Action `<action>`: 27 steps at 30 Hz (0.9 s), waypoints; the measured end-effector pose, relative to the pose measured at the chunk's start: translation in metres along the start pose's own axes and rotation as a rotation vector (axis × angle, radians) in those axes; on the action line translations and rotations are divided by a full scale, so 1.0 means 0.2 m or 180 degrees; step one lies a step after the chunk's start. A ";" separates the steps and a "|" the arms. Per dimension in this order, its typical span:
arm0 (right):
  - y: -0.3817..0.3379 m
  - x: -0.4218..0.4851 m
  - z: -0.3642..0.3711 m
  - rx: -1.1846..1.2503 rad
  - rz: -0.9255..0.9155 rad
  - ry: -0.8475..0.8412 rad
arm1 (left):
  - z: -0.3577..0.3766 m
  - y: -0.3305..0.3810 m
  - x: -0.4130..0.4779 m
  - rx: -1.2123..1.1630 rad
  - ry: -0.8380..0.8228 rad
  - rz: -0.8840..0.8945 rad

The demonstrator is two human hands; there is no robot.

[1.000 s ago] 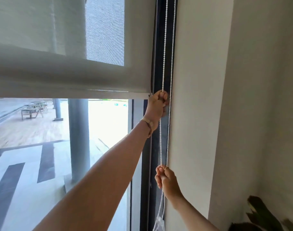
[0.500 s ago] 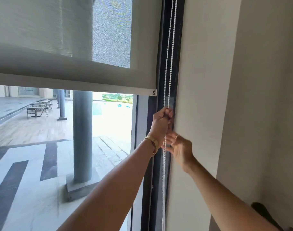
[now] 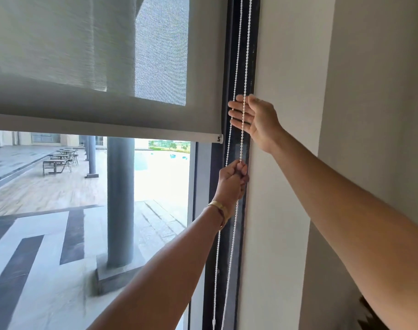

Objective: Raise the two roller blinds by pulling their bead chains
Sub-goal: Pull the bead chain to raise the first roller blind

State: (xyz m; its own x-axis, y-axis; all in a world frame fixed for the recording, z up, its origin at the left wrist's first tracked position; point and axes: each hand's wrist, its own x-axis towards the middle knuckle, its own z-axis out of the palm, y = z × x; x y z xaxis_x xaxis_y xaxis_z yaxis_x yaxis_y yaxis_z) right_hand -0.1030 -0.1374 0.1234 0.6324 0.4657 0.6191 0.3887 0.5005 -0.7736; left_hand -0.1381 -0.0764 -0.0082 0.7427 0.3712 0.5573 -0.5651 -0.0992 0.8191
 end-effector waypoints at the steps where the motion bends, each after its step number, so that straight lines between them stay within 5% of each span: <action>1: -0.04 0.01 0.02 0.0106 -0.0011 0.0014 | 0.01 0.01 -0.01 -0.0029 0.0000 0.0009; 13: -0.11 -0.02 0.09 0.0205 -0.0434 0.0785 | 0.05 0.07 -0.07 0.0082 -0.0031 0.0073; 27: -0.09 -0.05 0.07 0.0174 -0.0593 0.0861 | 0.08 0.06 -0.09 0.0183 0.0019 0.0163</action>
State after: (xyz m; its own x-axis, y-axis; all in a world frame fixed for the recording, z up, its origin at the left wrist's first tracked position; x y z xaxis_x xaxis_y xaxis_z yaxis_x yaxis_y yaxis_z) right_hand -0.1261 -0.1418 0.1327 0.7117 0.1553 0.6851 0.4824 0.6008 -0.6374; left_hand -0.1531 -0.1000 -0.0059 0.7110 0.3698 0.5981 -0.5807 -0.1710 0.7960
